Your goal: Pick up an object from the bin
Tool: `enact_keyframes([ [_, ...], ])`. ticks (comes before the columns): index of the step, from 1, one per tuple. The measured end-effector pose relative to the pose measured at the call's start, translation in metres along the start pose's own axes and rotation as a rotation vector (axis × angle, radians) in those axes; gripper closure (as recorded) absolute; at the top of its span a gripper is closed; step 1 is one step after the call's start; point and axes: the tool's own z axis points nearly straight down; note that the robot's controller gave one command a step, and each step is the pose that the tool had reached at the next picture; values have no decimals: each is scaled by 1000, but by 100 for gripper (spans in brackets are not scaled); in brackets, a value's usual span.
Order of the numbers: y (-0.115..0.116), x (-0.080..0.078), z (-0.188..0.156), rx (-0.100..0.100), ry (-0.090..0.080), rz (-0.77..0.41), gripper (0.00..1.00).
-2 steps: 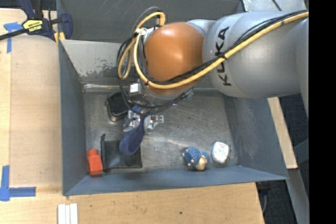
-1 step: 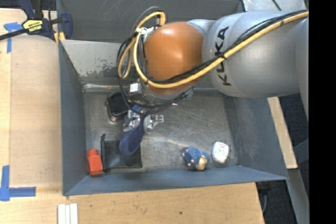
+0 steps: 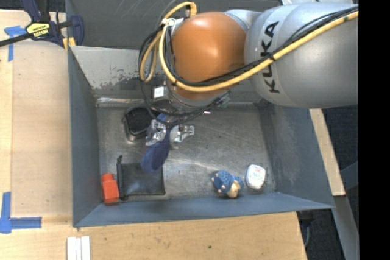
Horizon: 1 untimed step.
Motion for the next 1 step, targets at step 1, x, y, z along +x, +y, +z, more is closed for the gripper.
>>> enact_keyframes([
  [1,-1,-1,-26,0,0,3,100],
])
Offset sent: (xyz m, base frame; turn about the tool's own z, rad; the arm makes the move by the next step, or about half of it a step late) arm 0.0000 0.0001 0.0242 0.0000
